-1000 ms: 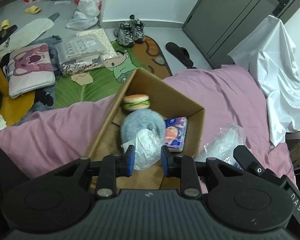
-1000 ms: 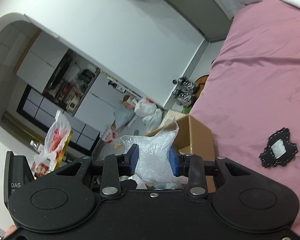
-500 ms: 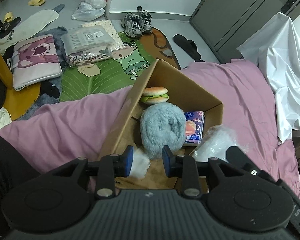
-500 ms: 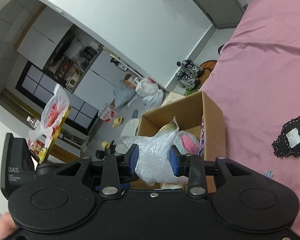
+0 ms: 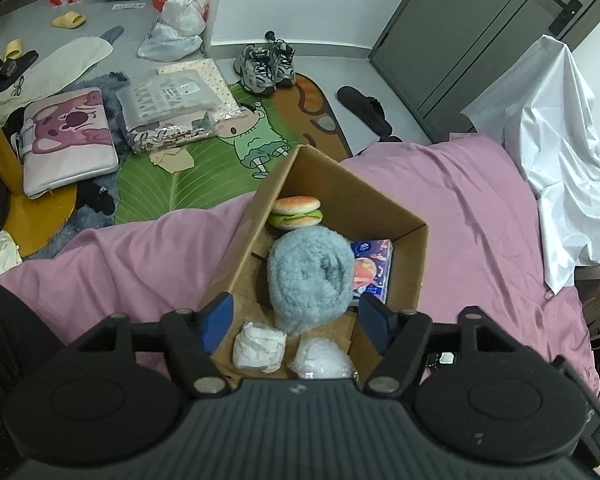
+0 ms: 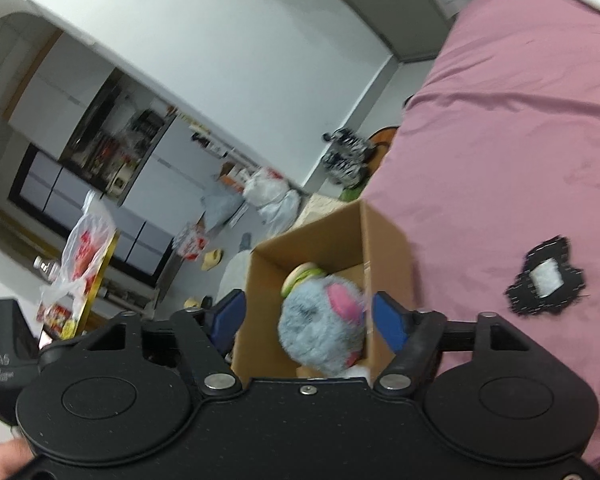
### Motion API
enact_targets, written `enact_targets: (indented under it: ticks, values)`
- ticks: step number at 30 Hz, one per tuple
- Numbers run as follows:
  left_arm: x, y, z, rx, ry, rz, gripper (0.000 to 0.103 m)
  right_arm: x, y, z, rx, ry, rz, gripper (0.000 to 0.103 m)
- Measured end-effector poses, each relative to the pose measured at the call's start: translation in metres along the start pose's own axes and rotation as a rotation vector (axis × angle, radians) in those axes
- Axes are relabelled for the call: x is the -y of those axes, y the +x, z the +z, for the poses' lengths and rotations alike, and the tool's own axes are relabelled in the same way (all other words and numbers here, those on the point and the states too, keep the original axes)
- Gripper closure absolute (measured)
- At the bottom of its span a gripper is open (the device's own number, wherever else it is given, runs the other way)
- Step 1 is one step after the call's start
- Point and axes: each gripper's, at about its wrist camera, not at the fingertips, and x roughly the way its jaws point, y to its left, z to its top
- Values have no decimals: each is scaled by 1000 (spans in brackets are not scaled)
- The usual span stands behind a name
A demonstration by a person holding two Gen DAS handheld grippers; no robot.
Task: Organize soft objects
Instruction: 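Release the white cloth and plastic bag into the box, opening both grippers, then grasp the denim bunny plush with the left gripper while the right gripper reaches the black patch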
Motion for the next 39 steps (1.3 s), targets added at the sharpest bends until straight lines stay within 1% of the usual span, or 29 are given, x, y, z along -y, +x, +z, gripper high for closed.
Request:
enact_targets:
  ticks: [1,2,9,13,15,20,23,24,27,29,32,34,37,39]
  values:
    - [2,0,0,0,2,0,34,3,-3,2,8,11,-11,25]
    - [4,0,-1,0,6,0,34,6,-5,3,18,23,-24,24]
    - [27,5,-10,-14,41,-17,33,25,-18,10,37,85,-98,23]
    - [44,6,-17,-18,66,-34,33,37,-22,18,10,98,-181,21]
    - [52,6,-22,-16,71,-40,33,44,-24,25,-14,100,-205,21]
    - [71,13,-39,-39,80,-61,33,56,-31,39,-51,43,-278,21]
    - [82,18,-49,-52,82,-63,33,64,-35,44,-78,19,-286,21]
    - [85,20,-52,-57,84,-62,33,67,-37,46,-86,15,-288,19]
    - [92,23,-61,-71,83,-57,33,76,-39,47,-101,29,-291,18]
    - [95,24,-67,-71,64,-41,33,80,-39,48,-109,49,-274,18]
    - [97,27,-74,-79,38,-12,33,81,-37,48,-121,46,-248,17]
    - [101,30,-80,-88,24,-7,33,84,-35,48,-132,44,-232,17]
    - [107,33,-87,-92,21,5,33,87,-34,49,-140,47,-223,17]
    - [111,34,-92,-78,23,25,33,91,-33,51,-143,55,-210,17]
